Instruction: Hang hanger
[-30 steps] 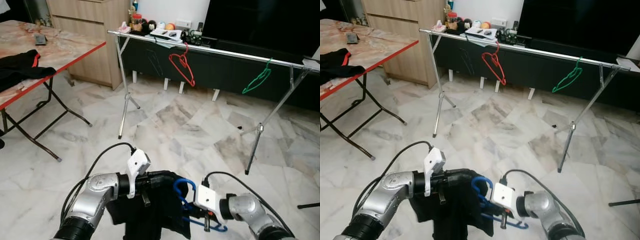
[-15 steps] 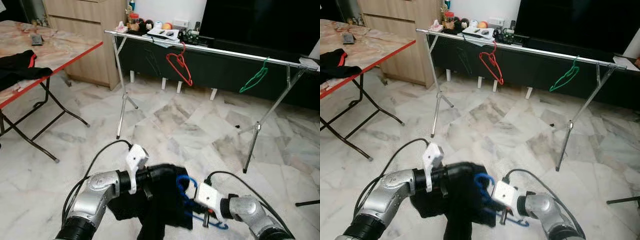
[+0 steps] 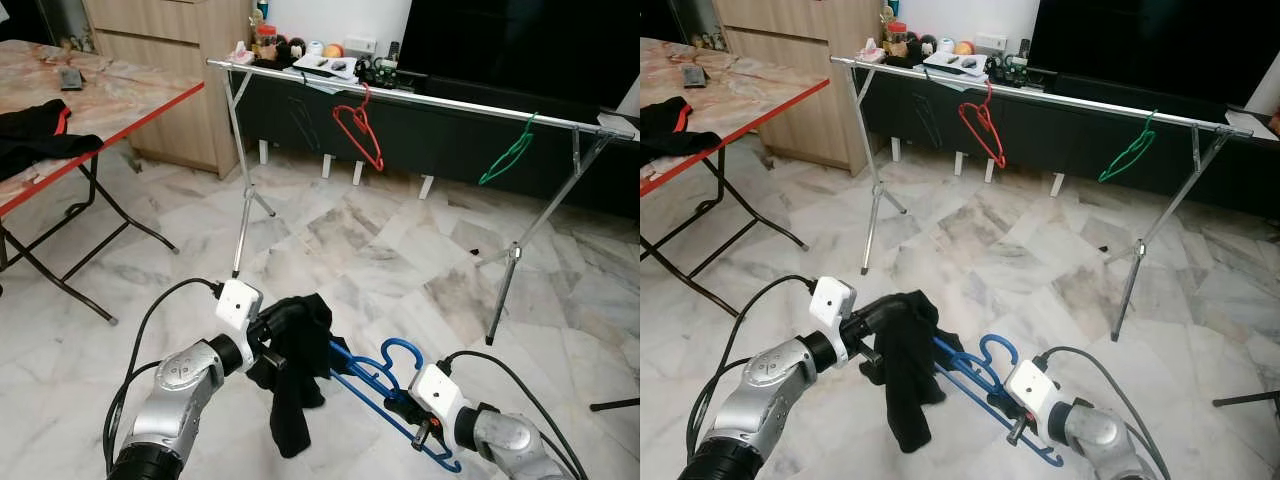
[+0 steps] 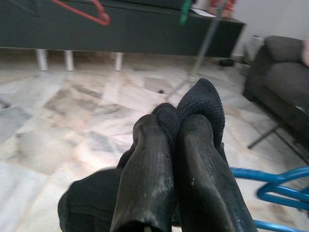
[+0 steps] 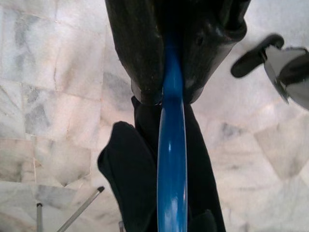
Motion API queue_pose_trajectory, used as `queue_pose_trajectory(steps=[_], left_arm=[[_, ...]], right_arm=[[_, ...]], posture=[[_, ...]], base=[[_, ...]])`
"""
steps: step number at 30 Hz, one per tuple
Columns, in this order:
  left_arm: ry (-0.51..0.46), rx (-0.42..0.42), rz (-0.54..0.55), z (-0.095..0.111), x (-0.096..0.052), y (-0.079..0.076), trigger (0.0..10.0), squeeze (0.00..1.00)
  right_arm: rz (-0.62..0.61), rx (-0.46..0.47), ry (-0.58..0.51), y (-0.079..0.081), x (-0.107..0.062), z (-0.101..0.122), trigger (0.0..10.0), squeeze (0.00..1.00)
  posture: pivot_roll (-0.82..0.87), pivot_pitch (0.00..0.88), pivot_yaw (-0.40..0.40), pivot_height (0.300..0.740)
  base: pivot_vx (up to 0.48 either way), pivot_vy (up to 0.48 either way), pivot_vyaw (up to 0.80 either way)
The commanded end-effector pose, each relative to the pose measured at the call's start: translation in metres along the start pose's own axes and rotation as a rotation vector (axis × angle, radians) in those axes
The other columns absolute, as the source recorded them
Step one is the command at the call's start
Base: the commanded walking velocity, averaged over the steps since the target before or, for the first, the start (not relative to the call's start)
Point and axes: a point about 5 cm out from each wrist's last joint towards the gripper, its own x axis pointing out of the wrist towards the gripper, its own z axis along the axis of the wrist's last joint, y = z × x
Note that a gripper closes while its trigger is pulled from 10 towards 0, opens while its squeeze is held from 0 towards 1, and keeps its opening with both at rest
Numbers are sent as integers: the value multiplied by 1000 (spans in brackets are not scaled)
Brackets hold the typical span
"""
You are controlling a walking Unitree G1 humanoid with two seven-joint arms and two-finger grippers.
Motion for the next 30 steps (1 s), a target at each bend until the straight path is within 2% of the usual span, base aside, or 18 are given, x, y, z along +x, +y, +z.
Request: queue_pose_trajectory(steps=[1,3,4,6,10,12,17,19,20,21,23,27,30], left_arm=[[-4,18,58,1,-2,7,0,0],[-5,10,136,0,-3,15,0,0],[7,5,222,-2,-6,25,0,0],[13,5,249,-3,-7,28,0,0],[-29,-14,414,1,-15,45,0,0],[-39,-14,460,3,-16,50,0,0],[-48,19,597,5,-24,65,0,0],[-42,27,651,4,-28,70,0,0],[-27,41,728,3,-35,79,0,0],[-25,43,749,3,-37,81,0,0],[-61,45,834,8,-47,90,0,0],[-110,41,919,14,-55,97,0,0],[-114,47,916,13,-55,96,0,0]], right_arm=[[-36,32,-27,-2,-2,1,0,0],[-33,42,-37,0,0,1,0,0],[-31,44,-39,1,2,2,0,0],[-31,45,-40,2,3,2,0,0],[-49,46,-50,2,4,3,0,0],[-62,53,-57,2,4,4,0,0],[-108,103,-104,2,4,4,0,0],[-137,106,-103,1,3,3,0,0],[-164,111,-103,0,3,2,0,0],[-170,111,-103,0,2,2,0,0],[-228,117,-101,-3,1,0,0,0],[-288,169,-100,-4,-1,-3,0,0],[-341,176,-87,-5,-2,-6,0,0]], posture=[[89,60,-78,740],[91,61,-75,740],[90,62,-74,740],[90,63,-73,740],[92,65,-63,740],[92,65,-63,740],[90,65,-56,740],[92,63,-52,740],[92,63,-52,740],[94,60,-52,740],[94,57,-51,740],[103,52,-51,740],[103,47,-49,740]], base=[[0,0,0],[0,0,0],[0,0,0],[0,0,0],[0,0,0],[0,0,0],[0,0,0],[0,0,0],[0,0,0],[0,0,0],[0,0,0],[0,0,0],[0,0,0]])
